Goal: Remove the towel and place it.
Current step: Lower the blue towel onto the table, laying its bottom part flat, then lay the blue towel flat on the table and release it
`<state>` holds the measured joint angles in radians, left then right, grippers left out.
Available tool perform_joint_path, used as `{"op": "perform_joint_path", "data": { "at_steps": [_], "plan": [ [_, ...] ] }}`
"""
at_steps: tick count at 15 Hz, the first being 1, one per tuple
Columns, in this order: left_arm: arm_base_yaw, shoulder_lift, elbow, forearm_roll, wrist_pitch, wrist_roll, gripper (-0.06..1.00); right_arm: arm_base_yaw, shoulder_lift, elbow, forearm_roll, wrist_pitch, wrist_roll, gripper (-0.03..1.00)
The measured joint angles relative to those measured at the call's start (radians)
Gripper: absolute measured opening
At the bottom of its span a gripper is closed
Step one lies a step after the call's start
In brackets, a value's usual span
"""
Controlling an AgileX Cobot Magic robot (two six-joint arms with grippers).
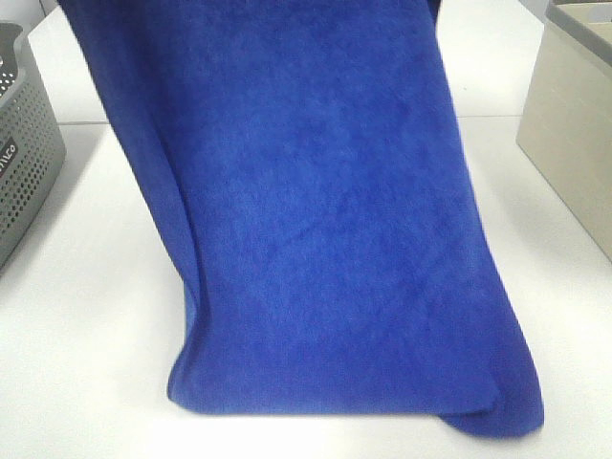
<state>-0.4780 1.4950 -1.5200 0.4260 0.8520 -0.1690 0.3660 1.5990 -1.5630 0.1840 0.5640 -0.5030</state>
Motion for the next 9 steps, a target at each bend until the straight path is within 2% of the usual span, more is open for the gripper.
{"op": "perform_joint_path", "data": {
  "at_steps": [2, 4, 6, 8, 9],
  "plan": [
    [0.072, 0.173, -0.214, 0.048, -0.066, 0.016, 0.0, -0.01, 0.209, -0.258, -0.005, -0.1, -0.001, 0.02],
    [0.105, 0.341, -0.521, 0.061, -0.078, 0.093, 0.0, -0.013, 0.374, -0.569, 0.002, -0.106, -0.001, 0.02],
    [0.112, 0.487, -0.797, 0.034, -0.08, 0.204, 0.0, -0.021, 0.477, -0.826, 0.019, -0.099, -0.001, 0.02],
    [0.112, 0.581, -1.007, -0.01, -0.073, 0.28, 0.0, -0.054, 0.507, -0.911, 0.067, -0.094, -0.004, 0.02],
    [0.112, 0.601, -1.047, -0.039, -0.063, 0.295, 0.0, -0.071, 0.514, -0.915, 0.077, -0.066, -0.008, 0.02]
  ]
}}
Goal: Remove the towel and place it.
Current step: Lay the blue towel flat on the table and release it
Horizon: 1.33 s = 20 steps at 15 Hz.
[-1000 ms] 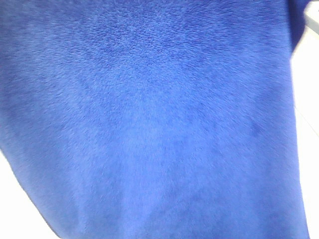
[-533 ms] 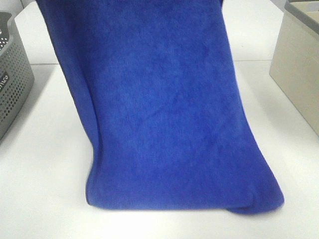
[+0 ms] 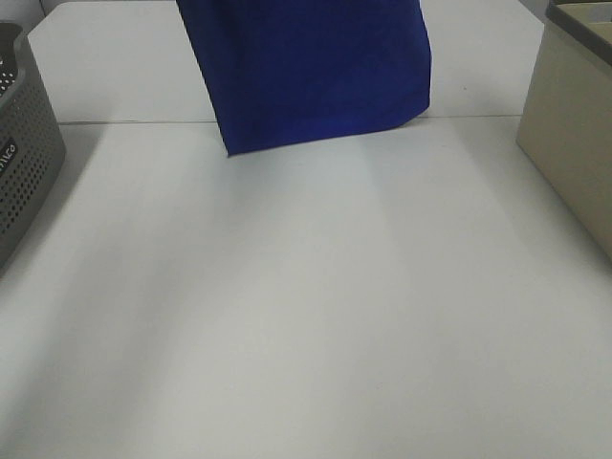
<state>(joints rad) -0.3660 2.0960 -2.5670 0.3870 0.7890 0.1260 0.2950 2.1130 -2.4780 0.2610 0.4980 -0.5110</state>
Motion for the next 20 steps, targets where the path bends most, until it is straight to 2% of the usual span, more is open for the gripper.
{"op": "perform_joint_path", "data": {
  "at_steps": [2, 4, 5, 6, 7, 9, 11, 12, 15, 16, 20],
  "plan": [
    [-0.004, 0.01, -0.007, -0.059, 0.071, 0.026, 0.0, -0.028, 0.031, 0.013, 0.001, 0.131, 0.0, 0.02],
    [-0.026, 0.01, -0.003, -0.081, 0.248, 0.029, 0.0, -0.03, 0.032, 0.039, -0.003, 0.283, 0.0, 0.02],
    [-0.045, 0.012, -0.003, -0.086, 0.359, 0.033, 0.0, -0.03, 0.032, 0.042, -0.003, 0.387, 0.003, 0.02],
    [-0.061, 0.012, 0.0, -0.092, 0.407, 0.033, 0.0, -0.03, 0.032, 0.042, -0.009, 0.507, 0.009, 0.02],
    [-0.07, 0.012, 0.018, -0.121, 0.421, 0.033, 0.0, -0.03, 0.032, 0.044, -0.02, 0.618, 0.026, 0.02],
    [-0.07, 0.012, 0.049, -0.189, 0.424, 0.028, 0.0, -0.03, 0.031, 0.051, -0.034, 0.7, 0.049, 0.02],
    [-0.073, -0.007, 0.154, -0.254, 0.425, 0.017, 0.0, -0.03, 0.018, 0.105, -0.053, 0.712, 0.092, 0.02],
    [-0.079, -0.038, 0.25, -0.269, 0.427, 0.013, 0.0, -0.03, 0.001, 0.163, -0.06, 0.713, 0.118, 0.02],
    [-0.088, -0.201, 0.564, -0.292, 0.426, -0.009, 0.0, -0.03, -0.145, 0.471, -0.04, 0.716, 0.168, 0.02],
    [-0.089, -0.332, 0.77, -0.334, 0.426, -0.01, 0.0, -0.03, -0.269, 0.678, 0.008, 0.719, 0.186, 0.02],
    [-0.09, -0.565, 1.136, -0.505, 0.425, -0.013, 0.0, -0.029, -0.514, 1.051, 0.056, 0.718, 0.189, 0.02]
  ]
}}
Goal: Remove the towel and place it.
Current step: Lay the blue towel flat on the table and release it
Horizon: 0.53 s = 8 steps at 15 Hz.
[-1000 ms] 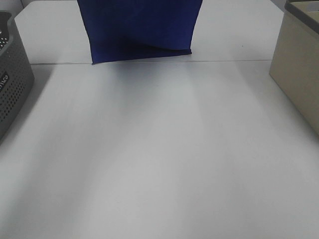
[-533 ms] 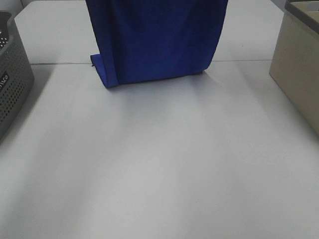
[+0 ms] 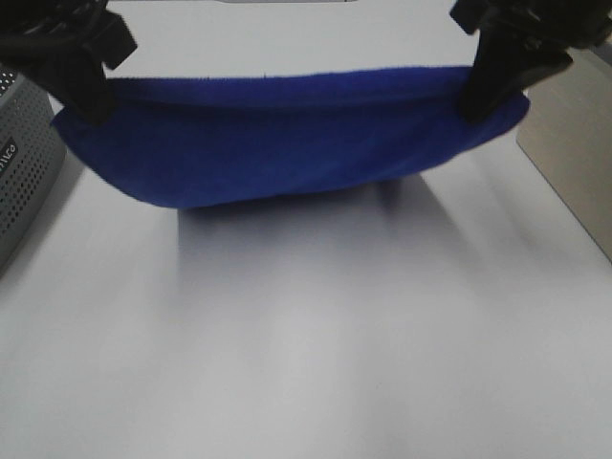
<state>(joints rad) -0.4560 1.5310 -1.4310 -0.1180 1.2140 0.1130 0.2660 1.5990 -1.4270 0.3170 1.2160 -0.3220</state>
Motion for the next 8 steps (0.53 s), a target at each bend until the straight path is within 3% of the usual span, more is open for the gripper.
{"op": "perform_joint_path", "data": {
  "at_steps": [2, 6, 8],
  "plan": [
    [0.0, -0.096, 0.129, -0.062, -0.009, -0.02, 0.0, 0.006, -0.087, 0.161, 0.034, 0.0, 0.006, 0.02],
    [-0.003, -0.202, 0.354, -0.196, -0.019, -0.042, 0.0, 0.01, -0.161, 0.35, 0.084, 0.0, 0.022, 0.02],
    [-0.003, -0.209, 0.427, -0.221, -0.024, -0.046, 0.0, 0.01, -0.161, 0.415, 0.118, 0.0, 0.022, 0.02]
  ]
}}
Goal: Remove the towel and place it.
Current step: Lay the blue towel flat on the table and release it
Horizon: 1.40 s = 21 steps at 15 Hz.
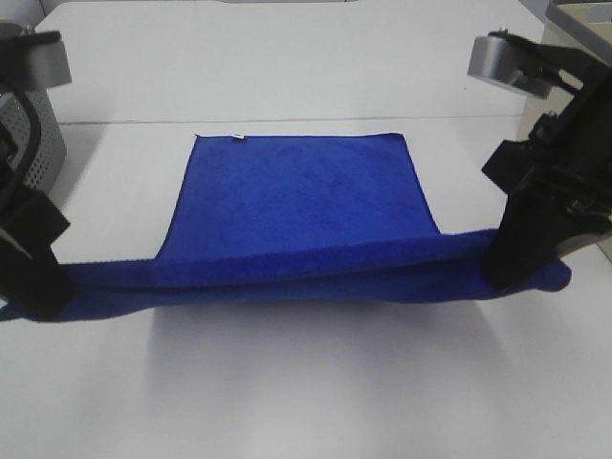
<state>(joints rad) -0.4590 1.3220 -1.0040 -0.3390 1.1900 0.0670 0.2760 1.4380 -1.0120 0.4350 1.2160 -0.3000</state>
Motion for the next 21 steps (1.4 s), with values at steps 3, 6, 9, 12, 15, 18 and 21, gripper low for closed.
{"op": "perform_joint_path", "data": {
  "at_steps": [3, 6, 9, 12, 15, 18, 21],
  "plan": [
    [0.0, 0.0, 0.075, -0.047, -0.011, 0.0, 0.0, 0.0, 0.0, 0.075, 0.014, 0.0, 0.0, 0.02],
    [0.0, -0.001, 0.151, -0.103, -0.018, 0.0, 0.0, 0.0, 0.0, 0.155, 0.032, -0.001, 0.0, 0.02],
    [0.0, -0.001, 0.215, -0.148, -0.026, 0.002, 0.0, 0.0, 0.0, 0.226, 0.045, -0.003, -0.001, 0.02],
    [0.0, -0.002, 0.258, -0.165, -0.035, 0.009, 0.0, 0.0, 0.059, 0.272, 0.069, -0.004, -0.002, 0.02],
    [0.0, 0.027, 0.262, -0.17, -0.04, 0.017, 0.0, 0.0, 0.147, 0.273, 0.075, -0.005, -0.002, 0.02],
    [0.0, 0.123, 0.262, -0.174, -0.041, 0.055, 0.0, 0.0, 0.231, 0.273, 0.076, -0.006, -0.002, 0.02],
    [0.0, 0.226, 0.262, -0.182, -0.042, 0.107, 0.0, 0.0, 0.294, 0.273, 0.076, -0.006, -0.002, 0.02]
  ]
}}
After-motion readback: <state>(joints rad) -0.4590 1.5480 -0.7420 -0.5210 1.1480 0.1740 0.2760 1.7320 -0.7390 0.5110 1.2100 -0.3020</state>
